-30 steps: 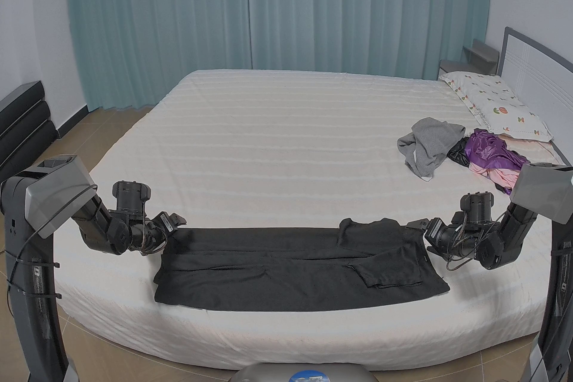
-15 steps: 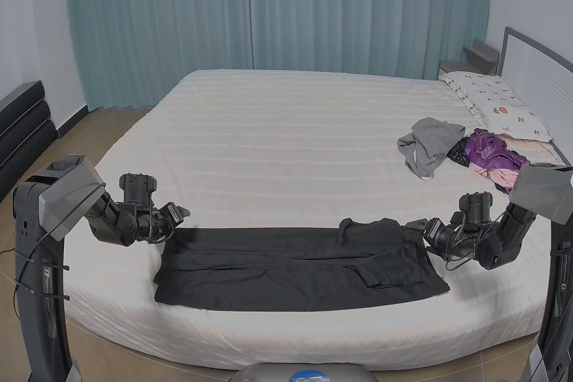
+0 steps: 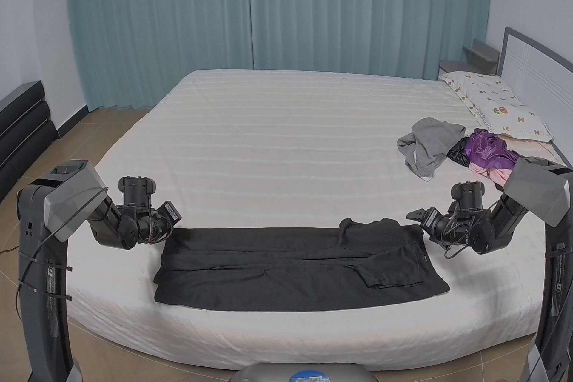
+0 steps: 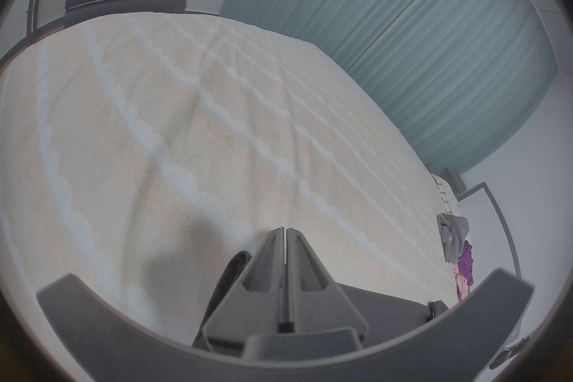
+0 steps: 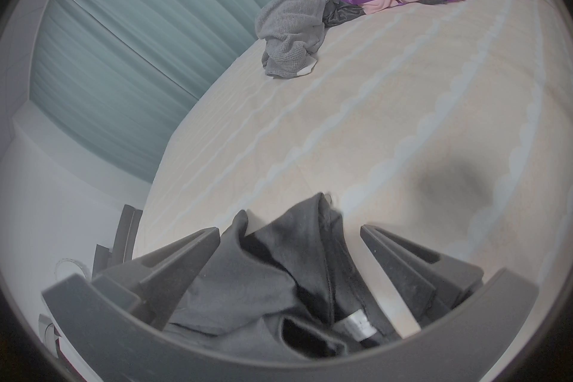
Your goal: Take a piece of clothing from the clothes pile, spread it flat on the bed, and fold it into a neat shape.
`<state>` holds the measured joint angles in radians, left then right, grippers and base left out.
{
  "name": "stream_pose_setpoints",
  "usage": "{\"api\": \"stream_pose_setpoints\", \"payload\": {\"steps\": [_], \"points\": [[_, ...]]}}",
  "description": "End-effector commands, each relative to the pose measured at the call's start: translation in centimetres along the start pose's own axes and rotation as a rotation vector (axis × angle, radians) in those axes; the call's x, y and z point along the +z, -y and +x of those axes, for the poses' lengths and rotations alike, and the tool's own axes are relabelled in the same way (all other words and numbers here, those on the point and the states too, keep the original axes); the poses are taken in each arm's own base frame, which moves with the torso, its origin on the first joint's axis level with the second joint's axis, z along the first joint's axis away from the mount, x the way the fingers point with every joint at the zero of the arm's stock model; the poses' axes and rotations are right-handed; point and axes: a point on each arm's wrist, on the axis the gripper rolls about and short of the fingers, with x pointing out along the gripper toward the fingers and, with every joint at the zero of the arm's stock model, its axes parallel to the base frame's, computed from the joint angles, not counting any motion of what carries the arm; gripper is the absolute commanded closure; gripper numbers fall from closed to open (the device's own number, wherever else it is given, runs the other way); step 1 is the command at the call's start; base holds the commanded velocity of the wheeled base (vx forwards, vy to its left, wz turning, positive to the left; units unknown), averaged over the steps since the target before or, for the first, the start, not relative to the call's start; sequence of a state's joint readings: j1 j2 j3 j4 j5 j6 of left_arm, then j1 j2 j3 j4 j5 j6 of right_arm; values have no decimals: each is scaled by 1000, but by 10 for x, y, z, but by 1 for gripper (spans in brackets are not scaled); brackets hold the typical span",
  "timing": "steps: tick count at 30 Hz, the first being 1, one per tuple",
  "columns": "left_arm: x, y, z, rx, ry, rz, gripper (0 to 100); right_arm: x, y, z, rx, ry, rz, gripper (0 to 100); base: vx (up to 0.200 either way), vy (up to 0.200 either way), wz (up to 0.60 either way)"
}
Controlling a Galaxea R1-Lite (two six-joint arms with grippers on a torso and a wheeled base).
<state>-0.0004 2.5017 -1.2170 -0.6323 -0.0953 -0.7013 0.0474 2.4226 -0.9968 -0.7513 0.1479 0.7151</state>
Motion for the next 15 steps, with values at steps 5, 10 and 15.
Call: {"api": "stream_pose_setpoints", "payload": {"steps": [5,10,15], "points": [[-2,-4,0,11,-4,-10,100,2,-4,24,-25,-17,-32,0,0,0,0],[-4,-6,-1,17,-11,-9,100,-2,-6,30,-41,-48,-77,100,0,0,0],[-6,-8,-2,24,-19,-10,100,6,-4,29,-50,-10,-73,100,0,0,0]]}}
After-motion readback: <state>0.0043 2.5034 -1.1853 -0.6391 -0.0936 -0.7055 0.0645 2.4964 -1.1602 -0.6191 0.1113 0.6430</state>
